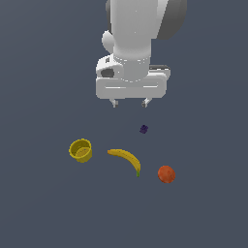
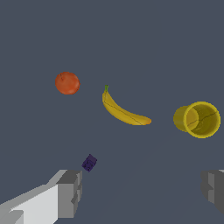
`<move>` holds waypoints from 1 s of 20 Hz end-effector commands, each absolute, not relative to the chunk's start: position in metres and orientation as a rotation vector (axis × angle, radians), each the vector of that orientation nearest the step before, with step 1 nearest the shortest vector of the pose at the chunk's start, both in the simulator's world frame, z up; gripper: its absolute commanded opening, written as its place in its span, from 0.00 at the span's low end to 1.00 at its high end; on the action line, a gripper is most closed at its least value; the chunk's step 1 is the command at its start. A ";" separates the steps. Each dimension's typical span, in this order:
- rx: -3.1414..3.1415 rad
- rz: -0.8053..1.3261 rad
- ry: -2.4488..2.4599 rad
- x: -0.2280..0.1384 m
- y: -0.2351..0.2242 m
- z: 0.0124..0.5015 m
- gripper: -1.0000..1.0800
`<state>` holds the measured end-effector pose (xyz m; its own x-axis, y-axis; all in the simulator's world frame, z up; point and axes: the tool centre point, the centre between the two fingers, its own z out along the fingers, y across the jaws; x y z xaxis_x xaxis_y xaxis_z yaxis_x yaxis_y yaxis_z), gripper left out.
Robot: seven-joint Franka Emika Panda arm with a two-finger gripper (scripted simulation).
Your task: Pick up a designated object from a clutter of objects.
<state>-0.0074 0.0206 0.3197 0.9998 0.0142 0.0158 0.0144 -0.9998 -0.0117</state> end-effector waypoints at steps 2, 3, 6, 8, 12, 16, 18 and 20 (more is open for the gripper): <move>-3.130 -0.025 -0.022 -0.007 0.020 0.320 0.96; -3.132 -0.024 -0.022 -0.007 0.018 0.320 0.96; -3.143 -0.023 -0.018 -0.005 0.006 0.322 0.96; -3.151 -0.022 -0.013 -0.004 -0.002 0.324 0.96; -3.153 -0.022 -0.010 -0.004 -0.004 0.325 0.96; -3.153 -0.021 -0.034 -0.002 -0.004 0.321 0.96; -3.155 -0.020 -0.059 0.000 -0.004 0.317 0.96; -3.155 -0.019 -0.094 0.002 -0.004 0.311 0.96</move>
